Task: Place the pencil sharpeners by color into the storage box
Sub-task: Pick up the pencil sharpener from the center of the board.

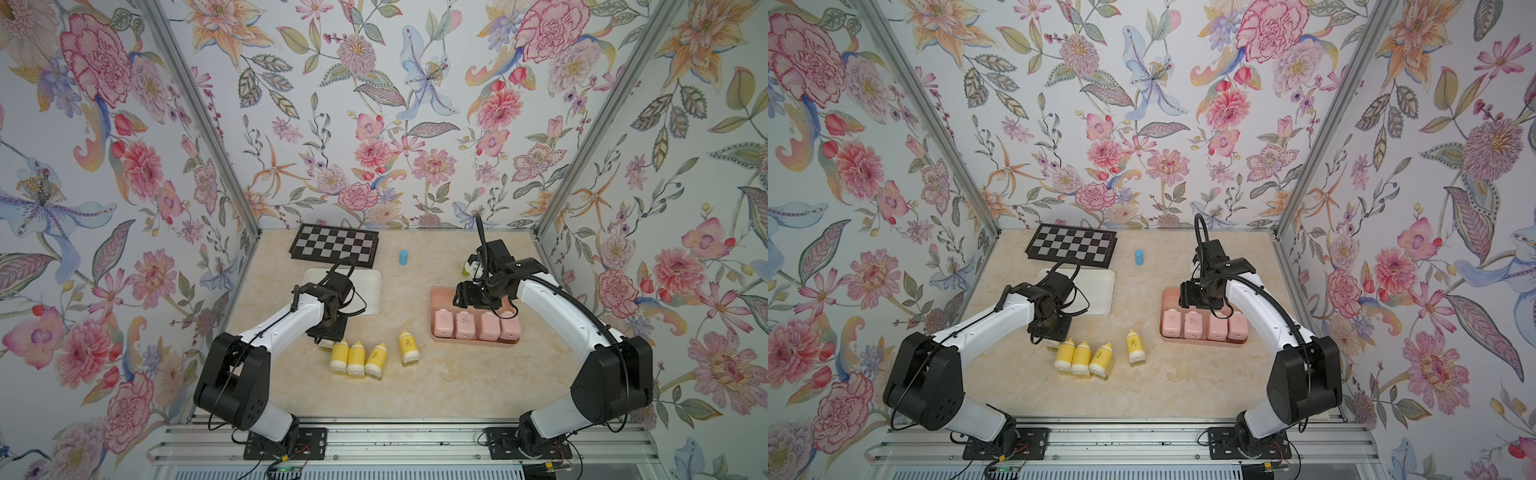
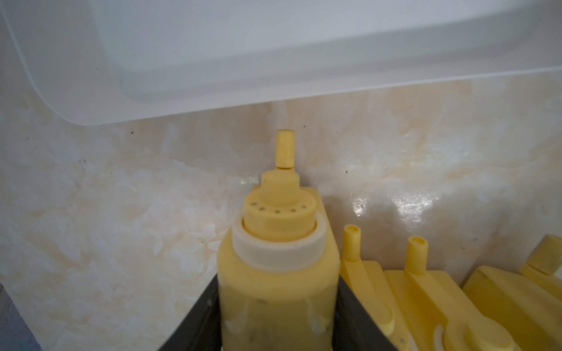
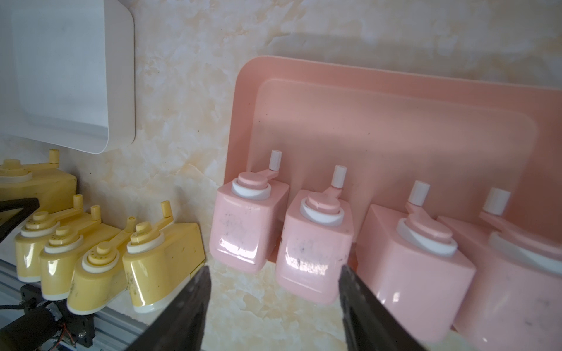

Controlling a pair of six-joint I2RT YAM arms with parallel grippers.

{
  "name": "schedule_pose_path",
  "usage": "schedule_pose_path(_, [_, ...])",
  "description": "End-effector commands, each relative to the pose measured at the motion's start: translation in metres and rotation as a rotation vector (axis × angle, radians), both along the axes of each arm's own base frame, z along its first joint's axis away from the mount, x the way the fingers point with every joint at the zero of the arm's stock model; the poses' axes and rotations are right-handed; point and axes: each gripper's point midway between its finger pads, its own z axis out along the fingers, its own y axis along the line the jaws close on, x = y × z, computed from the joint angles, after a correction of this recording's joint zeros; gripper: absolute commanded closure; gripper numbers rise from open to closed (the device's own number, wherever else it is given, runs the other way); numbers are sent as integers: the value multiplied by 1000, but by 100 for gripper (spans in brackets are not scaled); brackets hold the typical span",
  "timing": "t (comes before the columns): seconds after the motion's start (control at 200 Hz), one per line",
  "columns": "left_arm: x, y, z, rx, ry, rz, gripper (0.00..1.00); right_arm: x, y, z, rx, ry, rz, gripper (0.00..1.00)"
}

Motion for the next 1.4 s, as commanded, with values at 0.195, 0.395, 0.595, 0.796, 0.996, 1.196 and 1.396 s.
schedule_pose_path(0.195, [-3, 12, 19, 20, -40, 8, 80, 5, 5, -6, 24, 19, 9, 32])
schedule_pose_path(0.395, [-3, 15, 28, 27, -52, 1, 80, 3, 5, -11, 26, 33, 13, 32])
schedule_pose_path(0.595, [-1, 21, 36, 41, -53, 5, 80, 3, 6, -11, 26, 31, 16, 32])
schedule_pose_path(0.796, [11, 30, 59, 59, -82, 20, 80, 5, 7, -12, 27, 32, 27, 32])
schedule_pose_path(0.996, [31, 38, 85, 58, -141, 45, 80, 9, 13, -15, 42, 42, 46, 33])
schedule_pose_path(1.196, [56, 36, 108, 39, -209, 46, 81, 10, 21, -11, 65, 41, 62, 33])
schedule_pose_path(1.396, [78, 36, 128, 36, -273, 40, 81, 6, 37, -12, 63, 47, 98, 33])
